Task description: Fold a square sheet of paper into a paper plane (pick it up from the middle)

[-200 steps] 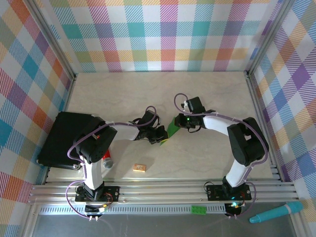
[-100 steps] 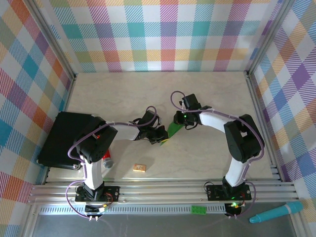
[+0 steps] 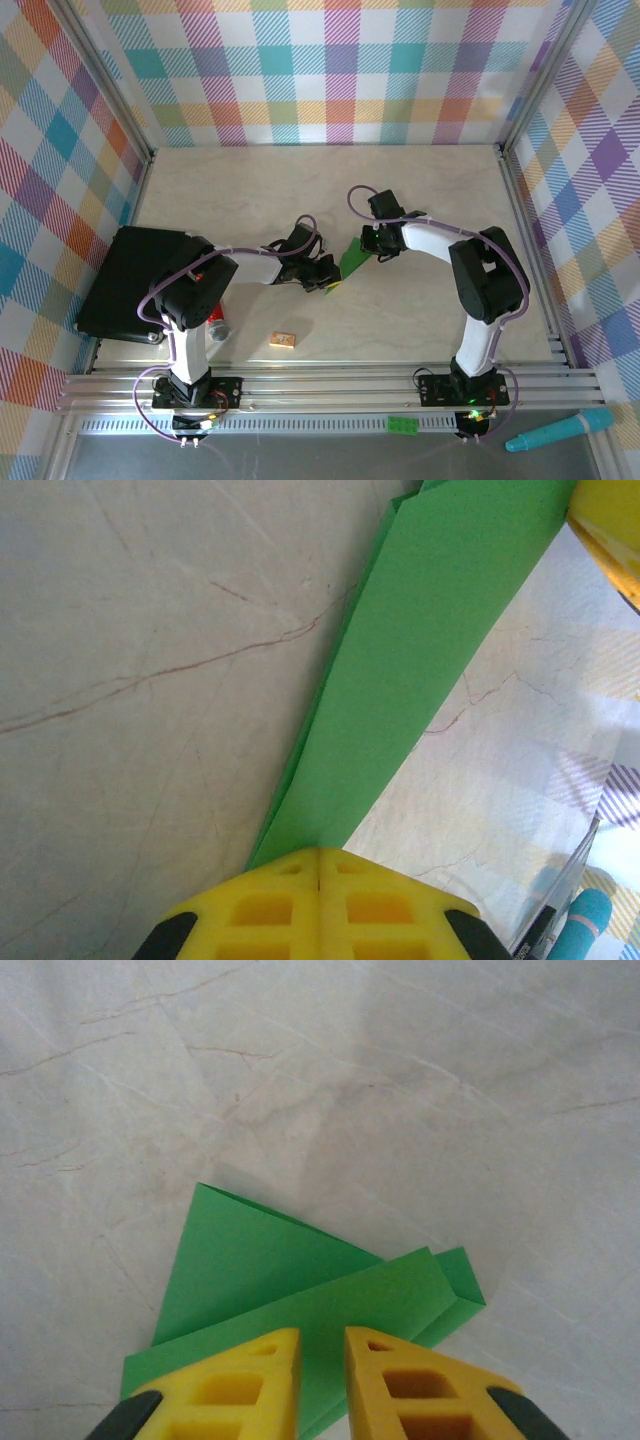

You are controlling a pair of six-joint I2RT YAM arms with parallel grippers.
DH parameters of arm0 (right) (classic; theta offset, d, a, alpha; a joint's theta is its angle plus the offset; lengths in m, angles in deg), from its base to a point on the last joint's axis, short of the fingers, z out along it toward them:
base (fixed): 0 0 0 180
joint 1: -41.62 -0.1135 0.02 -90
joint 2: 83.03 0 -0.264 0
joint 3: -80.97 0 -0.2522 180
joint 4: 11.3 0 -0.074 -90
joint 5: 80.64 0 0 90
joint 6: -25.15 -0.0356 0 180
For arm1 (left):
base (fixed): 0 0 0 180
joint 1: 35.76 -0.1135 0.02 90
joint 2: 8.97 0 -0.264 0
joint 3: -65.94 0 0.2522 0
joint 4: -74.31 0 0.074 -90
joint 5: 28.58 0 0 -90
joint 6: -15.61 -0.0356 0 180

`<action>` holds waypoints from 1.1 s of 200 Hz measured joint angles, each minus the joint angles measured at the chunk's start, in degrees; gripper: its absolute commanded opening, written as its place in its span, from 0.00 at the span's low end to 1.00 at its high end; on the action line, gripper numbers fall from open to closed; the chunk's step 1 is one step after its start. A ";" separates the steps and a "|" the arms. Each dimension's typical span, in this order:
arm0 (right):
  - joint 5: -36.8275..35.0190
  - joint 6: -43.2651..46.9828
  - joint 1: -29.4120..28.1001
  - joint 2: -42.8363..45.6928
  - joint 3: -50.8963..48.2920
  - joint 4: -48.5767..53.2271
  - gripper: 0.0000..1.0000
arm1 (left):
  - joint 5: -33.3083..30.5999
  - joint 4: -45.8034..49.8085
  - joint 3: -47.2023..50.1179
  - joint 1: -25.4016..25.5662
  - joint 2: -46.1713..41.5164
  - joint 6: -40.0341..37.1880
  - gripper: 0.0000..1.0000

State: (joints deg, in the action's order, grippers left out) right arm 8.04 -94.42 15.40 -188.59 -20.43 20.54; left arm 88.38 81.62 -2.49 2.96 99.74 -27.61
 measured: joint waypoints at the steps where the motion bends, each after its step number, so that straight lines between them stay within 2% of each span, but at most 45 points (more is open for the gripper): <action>1: -0.04 0.00 0.00 -0.07 0.00 0.00 0.21 | 0.00 0.00 0.00 0.00 0.00 0.00 0.06; 102: -0.55 -1.05 0.50 -1.55 0.00 0.72 0.20 | 0.00 -0.24 0.11 -0.02 0.00 0.15 0.06; 161: 2.23 -1.25 1.95 -1.66 -0.85 -0.76 0.19 | 0.63 -0.98 0.07 -0.02 -0.37 0.22 0.14; 220: 3.34 -1.25 2.64 -1.66 -1.62 -3.04 0.18 | 0.46 -1.03 -3.65 -0.02 -0.20 0.39 0.14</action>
State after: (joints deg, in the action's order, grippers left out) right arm 11.38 -95.66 18.05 -190.25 -22.05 17.51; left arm 88.84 80.59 -6.14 2.94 99.54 -27.22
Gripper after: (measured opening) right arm 0.186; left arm 0.144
